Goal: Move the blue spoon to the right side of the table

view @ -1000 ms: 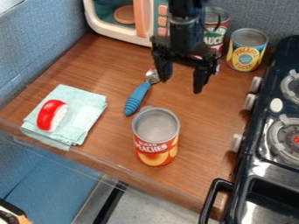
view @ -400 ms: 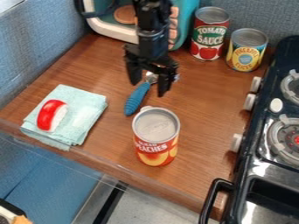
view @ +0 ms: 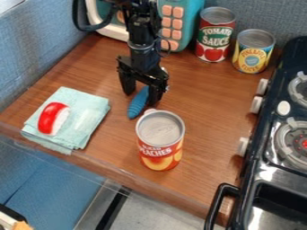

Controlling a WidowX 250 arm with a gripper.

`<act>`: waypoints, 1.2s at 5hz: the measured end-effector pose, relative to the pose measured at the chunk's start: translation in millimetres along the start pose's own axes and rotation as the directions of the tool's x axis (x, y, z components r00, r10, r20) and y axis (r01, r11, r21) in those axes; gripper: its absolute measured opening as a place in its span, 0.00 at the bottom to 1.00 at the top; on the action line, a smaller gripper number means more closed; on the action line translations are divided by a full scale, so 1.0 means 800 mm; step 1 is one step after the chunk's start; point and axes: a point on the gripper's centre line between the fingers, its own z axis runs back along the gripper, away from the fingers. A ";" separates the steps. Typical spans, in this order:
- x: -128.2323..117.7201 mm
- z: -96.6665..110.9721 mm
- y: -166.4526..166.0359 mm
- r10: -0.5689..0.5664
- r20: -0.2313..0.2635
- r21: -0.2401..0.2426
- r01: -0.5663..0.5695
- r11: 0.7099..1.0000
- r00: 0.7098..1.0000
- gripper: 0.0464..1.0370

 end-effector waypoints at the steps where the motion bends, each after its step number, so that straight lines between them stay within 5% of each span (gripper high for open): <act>1: 0.004 0.000 -0.001 0.013 0.016 -0.001 -0.013 1.000 1.000 0.62; 2: 0.006 0.001 -0.010 0.016 0.021 0.000 -0.016 1.000 1.000 0.36; 5: 0.064 0.056 -0.092 0.095 0.090 -0.017 -0.094 0.995 0.991 0.34; 6: 0.066 0.043 -0.122 0.085 0.048 -0.003 -0.085 0.996 0.995 0.34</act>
